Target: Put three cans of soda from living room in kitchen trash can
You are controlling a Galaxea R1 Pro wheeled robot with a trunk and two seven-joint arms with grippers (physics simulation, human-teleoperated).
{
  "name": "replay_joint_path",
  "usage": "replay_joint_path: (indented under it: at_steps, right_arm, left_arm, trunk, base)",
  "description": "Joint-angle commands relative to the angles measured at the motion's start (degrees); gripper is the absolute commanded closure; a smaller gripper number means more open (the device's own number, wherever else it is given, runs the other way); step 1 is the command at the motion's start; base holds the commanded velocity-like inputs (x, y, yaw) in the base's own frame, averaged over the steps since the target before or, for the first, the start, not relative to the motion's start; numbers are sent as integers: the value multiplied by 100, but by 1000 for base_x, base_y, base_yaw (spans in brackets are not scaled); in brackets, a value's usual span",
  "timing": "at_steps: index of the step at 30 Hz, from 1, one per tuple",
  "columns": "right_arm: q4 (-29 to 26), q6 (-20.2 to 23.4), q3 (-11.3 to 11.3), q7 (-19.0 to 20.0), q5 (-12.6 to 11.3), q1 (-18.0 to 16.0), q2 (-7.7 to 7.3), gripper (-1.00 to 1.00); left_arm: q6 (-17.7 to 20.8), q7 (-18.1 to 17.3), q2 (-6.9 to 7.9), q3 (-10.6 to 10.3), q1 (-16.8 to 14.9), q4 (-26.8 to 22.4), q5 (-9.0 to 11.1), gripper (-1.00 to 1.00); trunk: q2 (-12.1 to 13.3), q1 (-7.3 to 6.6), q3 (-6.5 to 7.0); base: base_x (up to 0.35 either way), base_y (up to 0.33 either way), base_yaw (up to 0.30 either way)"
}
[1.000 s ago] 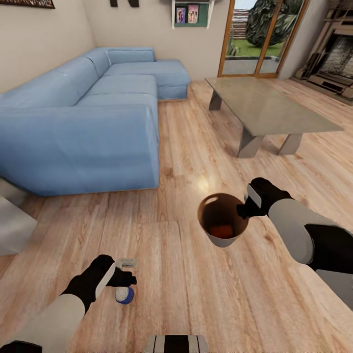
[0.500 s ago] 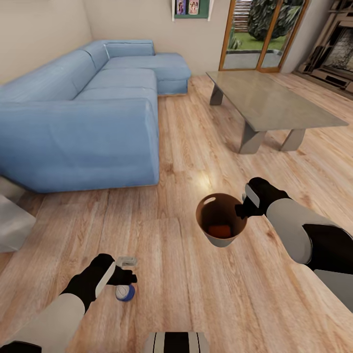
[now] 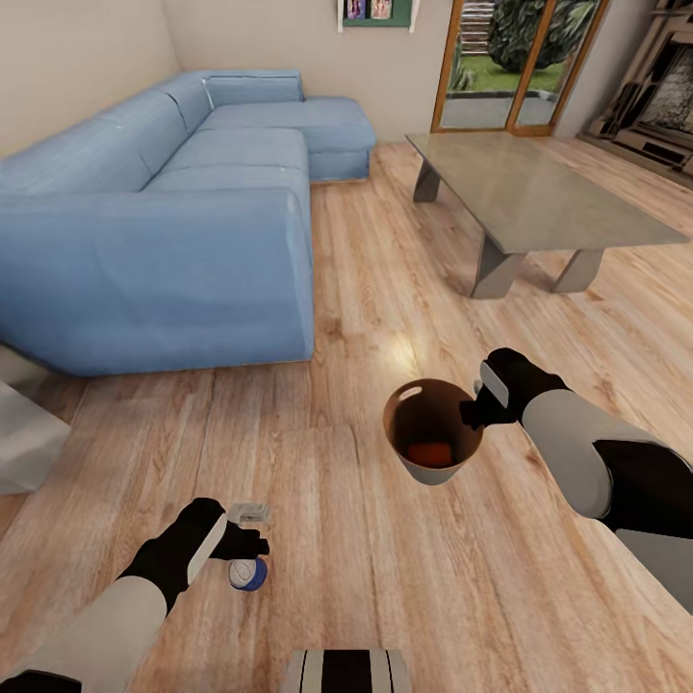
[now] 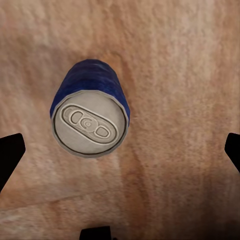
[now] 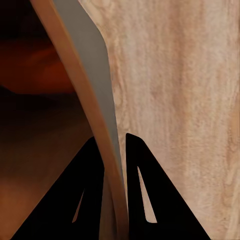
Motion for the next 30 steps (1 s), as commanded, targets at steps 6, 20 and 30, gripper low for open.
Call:
replay_joint_path:
  at_steps: [6, 20, 30]
  right_arm:
    - [-1, 0, -17, 14, -50, -4, 4, 100]
    - [-1, 0, -24, 14, -51, 4, 2, 100]
    - [-1, 0, -24, 14, -46, 4, 38, 100]
  left_arm:
    - [0, 6, 0, 0, 0, 6, -1, -100]
    - [0, -8, 0, 0, 0, 7, 0, -100]
    - [-6, -8, 0, 0, 0, -1, 0, -100]
  trunk:
    - [-201, 109, -91]
    - [-607, 339, -404]
    - [-609, 344, -484]
  base:
    - [0, 0, 0]
    - [0, 0, 0]
    - [0, 0, 0]
